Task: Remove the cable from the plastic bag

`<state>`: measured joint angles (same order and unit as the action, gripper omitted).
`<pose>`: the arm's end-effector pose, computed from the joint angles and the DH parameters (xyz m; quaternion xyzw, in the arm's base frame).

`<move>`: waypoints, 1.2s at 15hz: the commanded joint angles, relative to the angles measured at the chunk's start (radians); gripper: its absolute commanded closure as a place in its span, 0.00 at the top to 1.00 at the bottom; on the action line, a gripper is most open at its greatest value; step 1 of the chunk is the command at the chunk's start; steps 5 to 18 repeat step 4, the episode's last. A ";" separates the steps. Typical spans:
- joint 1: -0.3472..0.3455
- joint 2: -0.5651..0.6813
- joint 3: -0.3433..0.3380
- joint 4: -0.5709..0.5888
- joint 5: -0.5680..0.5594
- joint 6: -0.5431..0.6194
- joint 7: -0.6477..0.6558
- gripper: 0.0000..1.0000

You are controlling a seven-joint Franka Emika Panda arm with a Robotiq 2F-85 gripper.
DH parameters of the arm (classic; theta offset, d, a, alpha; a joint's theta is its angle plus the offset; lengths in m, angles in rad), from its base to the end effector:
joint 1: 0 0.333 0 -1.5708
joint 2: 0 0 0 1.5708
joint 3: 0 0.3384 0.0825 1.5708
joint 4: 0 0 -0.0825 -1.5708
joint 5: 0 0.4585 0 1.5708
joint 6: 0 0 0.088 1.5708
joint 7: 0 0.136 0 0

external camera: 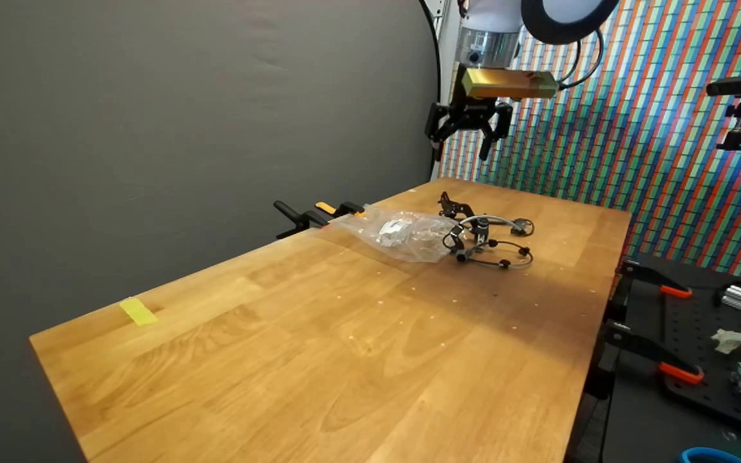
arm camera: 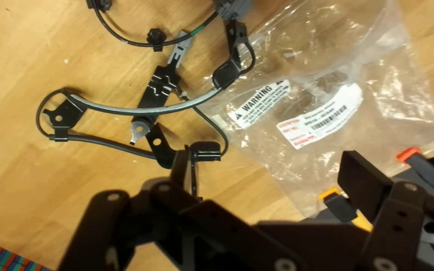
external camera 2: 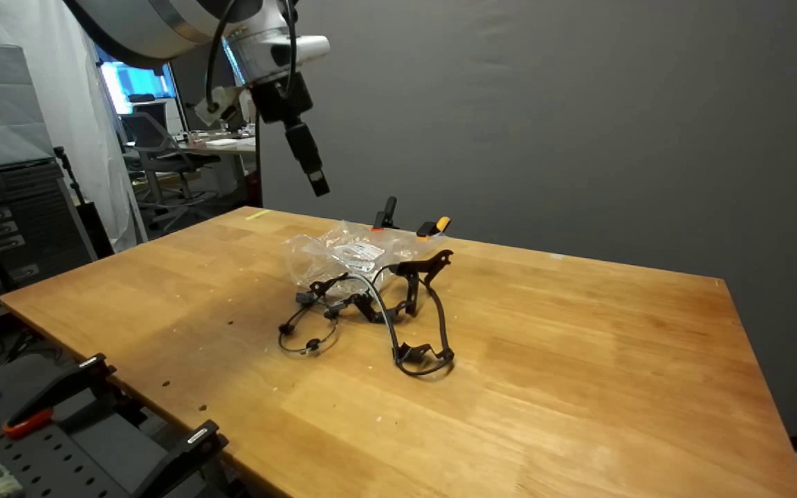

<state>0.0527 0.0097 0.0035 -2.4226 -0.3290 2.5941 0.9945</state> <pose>0.5546 0.0326 0.2562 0.9369 -0.3264 0.1172 0.0433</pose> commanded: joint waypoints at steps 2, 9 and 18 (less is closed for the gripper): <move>-0.011 -0.031 0.021 0.007 0.074 -0.024 -0.079 1.00; -0.012 -0.040 0.023 0.007 0.081 -0.029 -0.086 1.00; -0.012 -0.040 0.023 0.007 0.081 -0.029 -0.086 1.00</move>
